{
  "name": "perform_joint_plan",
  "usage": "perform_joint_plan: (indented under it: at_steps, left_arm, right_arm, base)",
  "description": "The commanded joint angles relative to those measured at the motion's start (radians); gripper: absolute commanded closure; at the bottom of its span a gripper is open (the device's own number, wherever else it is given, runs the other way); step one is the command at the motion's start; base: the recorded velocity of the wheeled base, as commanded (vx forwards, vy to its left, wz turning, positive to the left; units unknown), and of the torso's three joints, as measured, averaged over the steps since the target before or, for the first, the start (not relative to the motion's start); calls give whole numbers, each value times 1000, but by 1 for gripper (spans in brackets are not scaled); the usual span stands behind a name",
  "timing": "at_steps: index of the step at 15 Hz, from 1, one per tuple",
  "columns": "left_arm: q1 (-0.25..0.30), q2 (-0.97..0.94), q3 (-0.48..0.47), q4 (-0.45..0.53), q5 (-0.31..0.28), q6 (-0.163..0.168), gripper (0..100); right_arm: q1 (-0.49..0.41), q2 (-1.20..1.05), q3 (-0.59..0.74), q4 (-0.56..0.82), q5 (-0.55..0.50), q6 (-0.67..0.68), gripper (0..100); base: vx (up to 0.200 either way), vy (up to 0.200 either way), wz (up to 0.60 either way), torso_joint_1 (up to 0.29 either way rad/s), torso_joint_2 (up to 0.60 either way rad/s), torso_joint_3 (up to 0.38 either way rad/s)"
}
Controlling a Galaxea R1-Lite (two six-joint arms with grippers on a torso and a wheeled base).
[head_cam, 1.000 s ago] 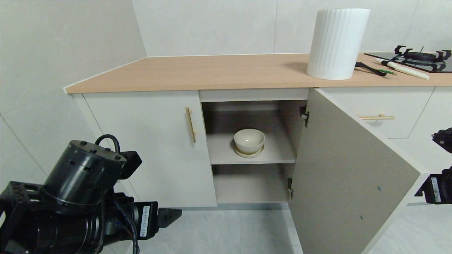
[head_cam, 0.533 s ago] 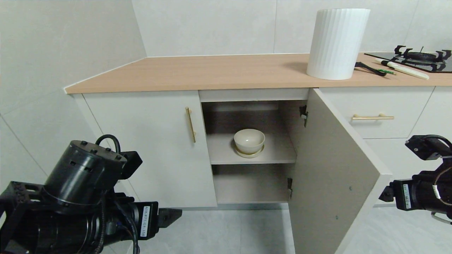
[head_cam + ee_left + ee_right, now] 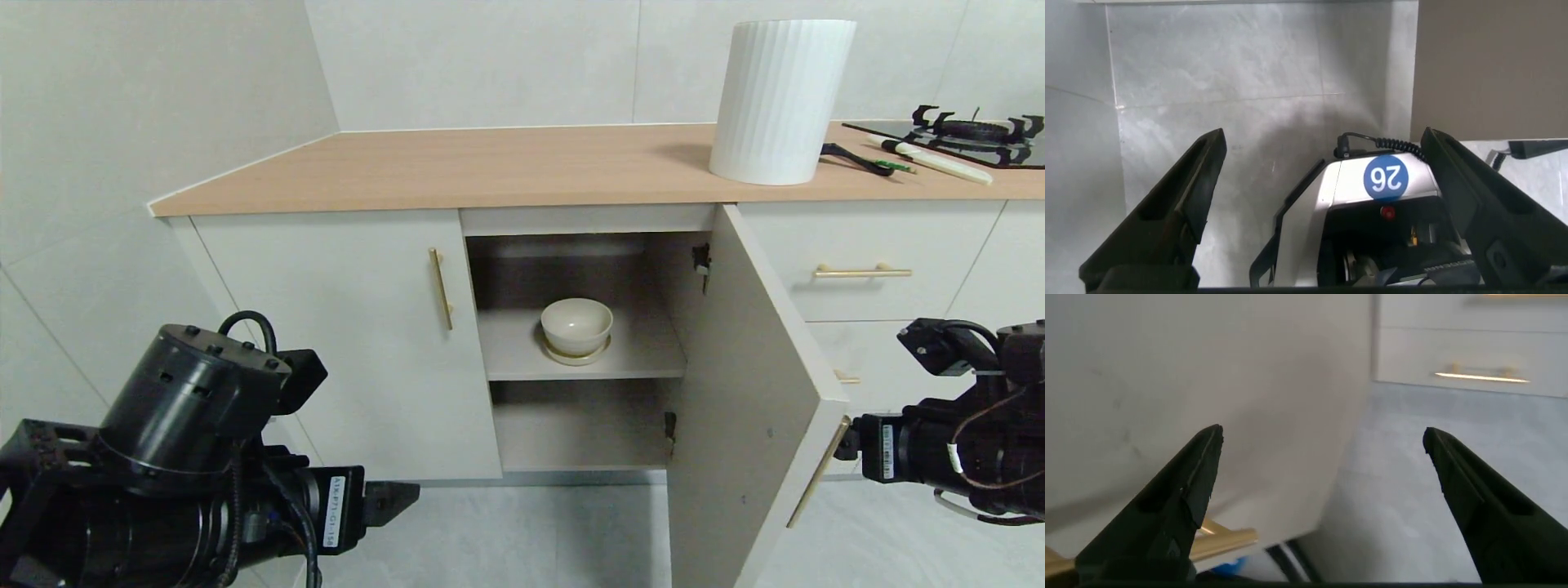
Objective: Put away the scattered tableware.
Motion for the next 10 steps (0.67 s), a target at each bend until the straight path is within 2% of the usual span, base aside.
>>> perform_joint_plan:
  at_steps: [1, 5, 10]
  left_arm:
    - [0, 0, 0, 0, 1, -1, 0]
    - [0, -2, 0, 0, 1, 1, 0]
    - [0, -3, 0, 0, 1, 1, 0]
  right_arm:
    - [25, 26, 10, -17, 1, 14, 0]
    - [68, 70, 8, -44, 1, 75, 0]
    - [134, 210, 17, -251, -7, 221, 0]
  base:
    - [0, 0, 0, 0, 0, 0]
    - [0, 0, 0, 0, 0, 0]
    - [0, 0, 0, 0, 0, 0]
